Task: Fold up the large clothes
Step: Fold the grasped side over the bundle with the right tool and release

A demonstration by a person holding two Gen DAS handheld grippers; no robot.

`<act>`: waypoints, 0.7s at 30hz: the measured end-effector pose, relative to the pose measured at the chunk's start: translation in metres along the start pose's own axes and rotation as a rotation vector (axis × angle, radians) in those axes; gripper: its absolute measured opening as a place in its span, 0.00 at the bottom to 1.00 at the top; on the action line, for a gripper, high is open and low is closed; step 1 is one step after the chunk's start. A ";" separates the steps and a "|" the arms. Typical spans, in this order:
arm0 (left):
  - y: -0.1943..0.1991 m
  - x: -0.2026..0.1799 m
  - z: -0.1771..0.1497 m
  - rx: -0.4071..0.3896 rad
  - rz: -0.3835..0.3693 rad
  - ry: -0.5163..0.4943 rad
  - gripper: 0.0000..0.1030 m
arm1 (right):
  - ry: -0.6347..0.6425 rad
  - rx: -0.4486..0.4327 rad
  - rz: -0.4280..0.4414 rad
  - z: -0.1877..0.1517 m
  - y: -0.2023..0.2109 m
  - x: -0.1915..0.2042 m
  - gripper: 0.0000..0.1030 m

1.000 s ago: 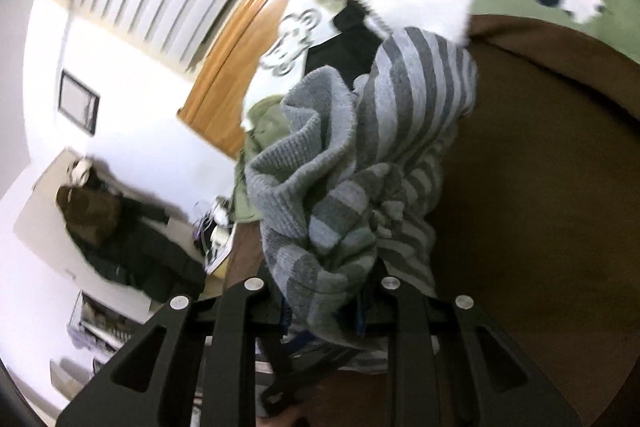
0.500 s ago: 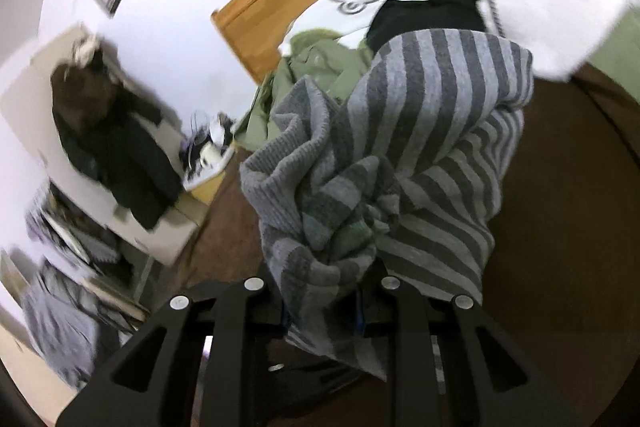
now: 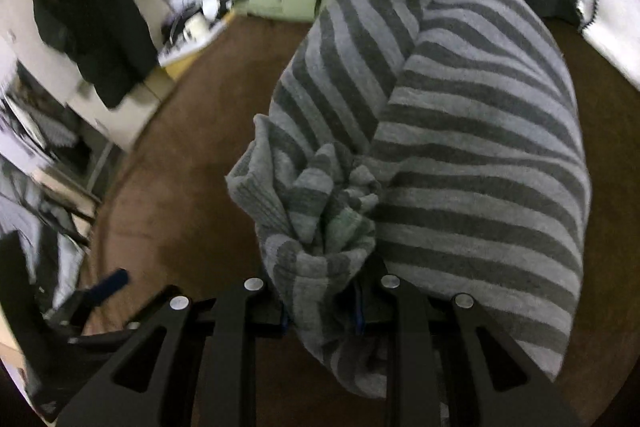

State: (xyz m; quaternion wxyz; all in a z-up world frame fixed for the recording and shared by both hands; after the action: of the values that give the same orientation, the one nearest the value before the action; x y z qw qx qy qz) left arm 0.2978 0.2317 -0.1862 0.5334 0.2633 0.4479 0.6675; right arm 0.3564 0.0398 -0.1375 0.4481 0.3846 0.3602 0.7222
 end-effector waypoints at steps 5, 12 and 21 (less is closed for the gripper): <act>-0.004 0.016 -0.006 0.021 0.003 0.024 0.94 | 0.022 0.067 -0.042 0.001 -0.018 0.010 0.22; -0.003 0.021 -0.017 0.036 0.000 0.029 0.94 | 0.021 0.085 -0.016 0.003 -0.017 0.001 0.22; 0.011 0.015 -0.010 0.016 -0.003 -0.010 0.94 | 0.008 0.084 0.044 0.003 0.000 -0.014 0.24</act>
State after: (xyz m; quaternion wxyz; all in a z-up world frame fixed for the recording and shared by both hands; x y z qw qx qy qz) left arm 0.2796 0.2423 -0.1833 0.5344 0.2700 0.4510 0.6619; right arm 0.3629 0.0272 -0.1391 0.4143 0.4079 0.3833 0.7176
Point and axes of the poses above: each gripper's, at about its wrist camera, not at the fingertips, and y roughly against the way its jaws point, x to its left, z to its top, the point moved 1 cm from there along -y, roughly the way its jaws point, and after that the axes turned 7 degrees about y, right-handed, at the moved point
